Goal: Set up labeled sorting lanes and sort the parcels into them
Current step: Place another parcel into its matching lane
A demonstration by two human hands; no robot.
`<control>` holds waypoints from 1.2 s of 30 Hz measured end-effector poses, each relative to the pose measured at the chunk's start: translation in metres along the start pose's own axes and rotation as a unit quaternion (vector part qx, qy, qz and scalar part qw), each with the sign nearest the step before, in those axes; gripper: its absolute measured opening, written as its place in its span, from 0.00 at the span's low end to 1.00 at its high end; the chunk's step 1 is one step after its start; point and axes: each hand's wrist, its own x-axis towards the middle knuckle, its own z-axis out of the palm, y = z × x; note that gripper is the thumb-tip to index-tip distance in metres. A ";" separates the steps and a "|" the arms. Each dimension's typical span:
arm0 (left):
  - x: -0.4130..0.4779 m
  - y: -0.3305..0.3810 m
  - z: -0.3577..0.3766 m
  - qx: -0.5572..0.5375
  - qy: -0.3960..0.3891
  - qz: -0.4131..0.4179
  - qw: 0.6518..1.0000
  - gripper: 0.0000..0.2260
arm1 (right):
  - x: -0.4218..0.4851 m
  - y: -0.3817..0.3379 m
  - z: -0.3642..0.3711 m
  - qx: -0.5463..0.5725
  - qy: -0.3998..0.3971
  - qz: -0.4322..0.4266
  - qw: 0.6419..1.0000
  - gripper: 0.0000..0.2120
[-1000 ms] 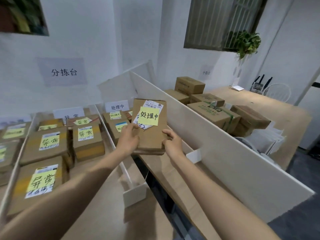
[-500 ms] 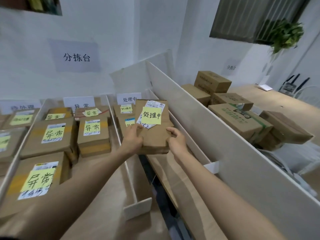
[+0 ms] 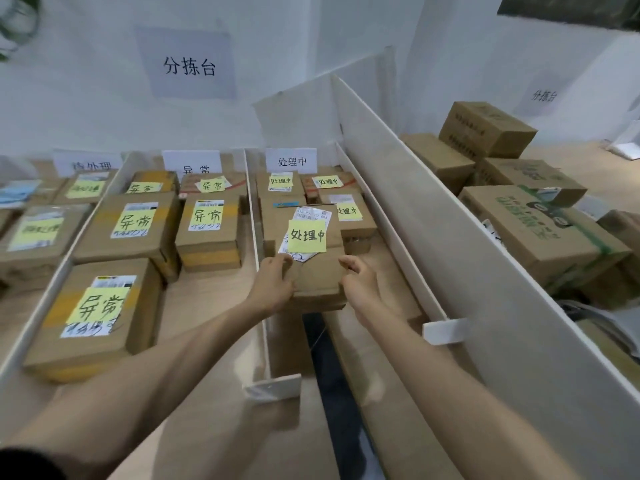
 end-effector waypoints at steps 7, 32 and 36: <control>-0.008 -0.014 0.022 0.012 -0.020 -0.039 0.999 0.20 | 0.010 0.027 -0.003 -0.011 -0.031 0.023 0.999 0.23; 0.029 -0.033 0.058 -0.068 0.004 -0.209 0.975 0.10 | 0.067 0.069 0.022 -0.040 -0.105 0.084 0.990 0.24; 0.032 -0.035 0.059 -0.059 -0.002 -0.215 0.975 0.14 | 0.068 0.066 0.022 -0.042 -0.113 0.092 0.988 0.23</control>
